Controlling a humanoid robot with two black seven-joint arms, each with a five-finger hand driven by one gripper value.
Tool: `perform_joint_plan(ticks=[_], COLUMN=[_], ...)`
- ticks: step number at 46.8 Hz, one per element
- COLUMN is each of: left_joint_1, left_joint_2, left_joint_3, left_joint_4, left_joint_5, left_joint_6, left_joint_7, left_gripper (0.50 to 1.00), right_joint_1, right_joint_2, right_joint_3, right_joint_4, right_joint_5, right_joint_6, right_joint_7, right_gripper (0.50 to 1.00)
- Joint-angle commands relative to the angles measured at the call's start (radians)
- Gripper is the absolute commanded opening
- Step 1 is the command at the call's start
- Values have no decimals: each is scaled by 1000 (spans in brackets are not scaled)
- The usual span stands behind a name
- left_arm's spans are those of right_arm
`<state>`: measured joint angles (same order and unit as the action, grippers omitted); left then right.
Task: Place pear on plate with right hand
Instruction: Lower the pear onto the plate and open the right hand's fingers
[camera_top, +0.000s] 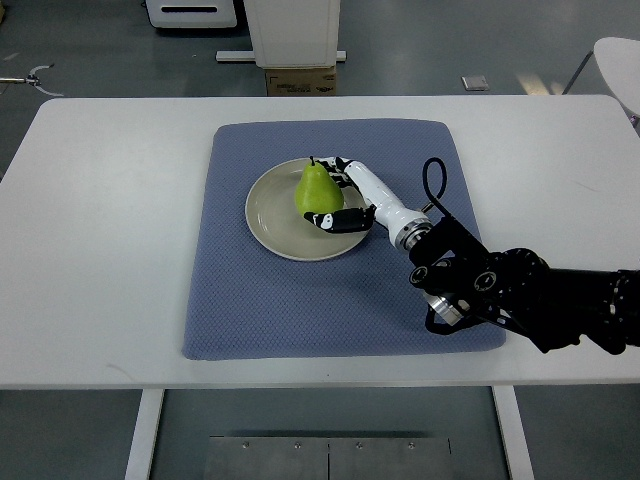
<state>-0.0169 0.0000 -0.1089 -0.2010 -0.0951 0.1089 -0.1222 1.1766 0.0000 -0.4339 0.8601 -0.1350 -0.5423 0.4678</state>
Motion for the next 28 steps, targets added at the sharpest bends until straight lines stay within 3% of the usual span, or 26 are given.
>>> perform_joint_plan(ticks=[1,4,14,28], left_joint_1=[0,0,0,0], left_joint_2=[0,0,0,0], left_joint_3=[0,0,0,0], left_joint_4=[0,0,0,0], left_joint_5=[0,0,0,0], left_joint_6=[0,0,0,0], left_joint_7=[1,1,1,1], left_gripper=[1000,1000,1000,1000], right_joint_1=[0,0,3,8], right_joint_2=[0,0,0,0], right_joint_3=[0,0,0,3], right_joint_4=[2,7,14,42], right_joint_5=[0,0,0,2], right_joint_6=[-1,-1,-1,-1], right_joint_7=[0,0,12,22], right_gripper=[822,836,981,998])
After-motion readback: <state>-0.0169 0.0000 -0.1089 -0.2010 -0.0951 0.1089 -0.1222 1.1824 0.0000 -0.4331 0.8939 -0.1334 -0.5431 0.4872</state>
